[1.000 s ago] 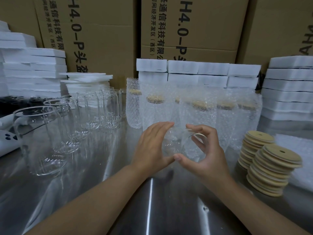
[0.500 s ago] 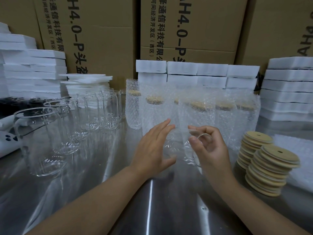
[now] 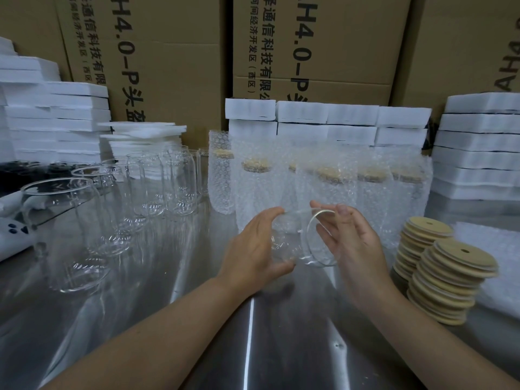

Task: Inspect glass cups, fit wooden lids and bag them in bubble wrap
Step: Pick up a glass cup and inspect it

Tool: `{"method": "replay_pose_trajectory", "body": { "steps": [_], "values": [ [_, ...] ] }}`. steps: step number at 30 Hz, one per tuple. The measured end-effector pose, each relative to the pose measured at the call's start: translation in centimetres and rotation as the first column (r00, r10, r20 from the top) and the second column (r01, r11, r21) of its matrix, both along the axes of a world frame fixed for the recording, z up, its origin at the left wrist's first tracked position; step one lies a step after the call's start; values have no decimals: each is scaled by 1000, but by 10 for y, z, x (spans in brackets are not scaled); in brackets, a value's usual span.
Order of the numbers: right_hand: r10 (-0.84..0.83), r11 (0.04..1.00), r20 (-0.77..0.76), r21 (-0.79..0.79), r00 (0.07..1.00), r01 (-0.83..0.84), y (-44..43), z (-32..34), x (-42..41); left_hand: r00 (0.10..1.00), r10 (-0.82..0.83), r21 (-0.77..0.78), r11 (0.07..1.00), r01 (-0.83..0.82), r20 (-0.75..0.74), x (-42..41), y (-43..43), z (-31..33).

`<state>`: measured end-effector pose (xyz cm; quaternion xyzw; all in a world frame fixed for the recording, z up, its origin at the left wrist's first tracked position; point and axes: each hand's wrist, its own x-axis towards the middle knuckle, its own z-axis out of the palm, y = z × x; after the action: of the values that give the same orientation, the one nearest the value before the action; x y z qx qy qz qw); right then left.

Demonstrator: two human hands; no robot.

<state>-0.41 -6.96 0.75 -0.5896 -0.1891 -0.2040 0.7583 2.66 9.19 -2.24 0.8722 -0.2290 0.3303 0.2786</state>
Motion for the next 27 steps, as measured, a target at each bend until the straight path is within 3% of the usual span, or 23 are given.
{"method": "replay_pose_trajectory", "body": {
  "steps": [16,27],
  "values": [
    [131,988,85,-95,988,-123,-3,-2,-3,984,-82,-195,980,51,-156,2,1,0],
    [125,922,148,-381,981,-60,-2,-9,-5,985,-75,-239,970,37,-152,9,5,-6]
  ]
}}
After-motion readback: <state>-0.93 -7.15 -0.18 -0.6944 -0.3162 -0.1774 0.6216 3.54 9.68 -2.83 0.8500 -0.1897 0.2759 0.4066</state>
